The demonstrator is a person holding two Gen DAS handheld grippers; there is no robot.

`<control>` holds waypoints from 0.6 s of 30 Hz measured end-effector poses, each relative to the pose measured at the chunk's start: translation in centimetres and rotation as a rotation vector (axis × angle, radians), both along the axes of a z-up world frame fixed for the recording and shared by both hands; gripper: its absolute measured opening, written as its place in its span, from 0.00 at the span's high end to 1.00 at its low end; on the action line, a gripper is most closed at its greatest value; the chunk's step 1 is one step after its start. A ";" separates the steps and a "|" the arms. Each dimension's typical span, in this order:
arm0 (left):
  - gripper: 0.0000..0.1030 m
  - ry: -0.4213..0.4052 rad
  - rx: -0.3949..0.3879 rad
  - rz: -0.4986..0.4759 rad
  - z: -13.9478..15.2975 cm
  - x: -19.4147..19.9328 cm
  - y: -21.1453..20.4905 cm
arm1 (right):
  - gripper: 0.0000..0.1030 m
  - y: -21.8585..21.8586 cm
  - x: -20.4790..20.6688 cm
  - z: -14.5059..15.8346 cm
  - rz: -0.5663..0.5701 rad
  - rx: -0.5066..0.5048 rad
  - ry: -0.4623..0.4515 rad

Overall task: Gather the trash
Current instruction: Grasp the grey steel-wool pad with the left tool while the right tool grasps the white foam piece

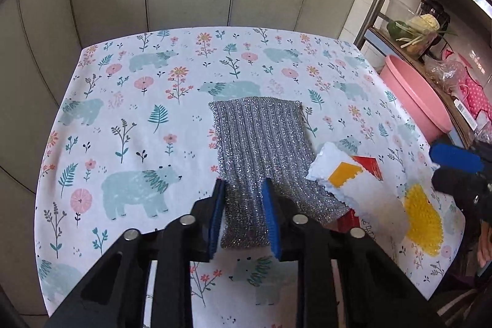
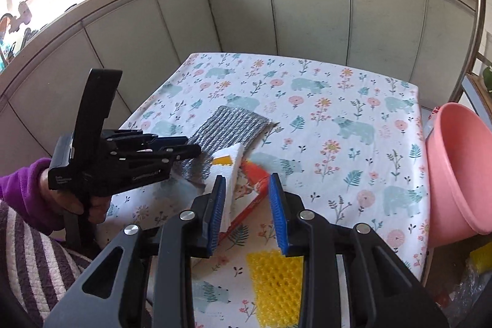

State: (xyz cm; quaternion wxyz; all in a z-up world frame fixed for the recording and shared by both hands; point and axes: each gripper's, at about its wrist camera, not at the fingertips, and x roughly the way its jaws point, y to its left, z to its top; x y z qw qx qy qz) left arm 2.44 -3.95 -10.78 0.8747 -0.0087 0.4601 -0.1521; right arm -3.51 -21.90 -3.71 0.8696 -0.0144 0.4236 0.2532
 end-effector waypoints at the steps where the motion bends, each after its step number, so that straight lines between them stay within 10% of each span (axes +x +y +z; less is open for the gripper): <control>1: 0.93 0.000 -0.014 0.004 0.1 0.0 0.3 | 0.72 0.5 0.0 -0.2 0.013 -0.006 0.006; 18: 0.98 -0.199 -0.149 -0.030 6.8 -1.6 2.2 | 0.67 3.8 0.0 -3.0 0.062 -0.105 0.054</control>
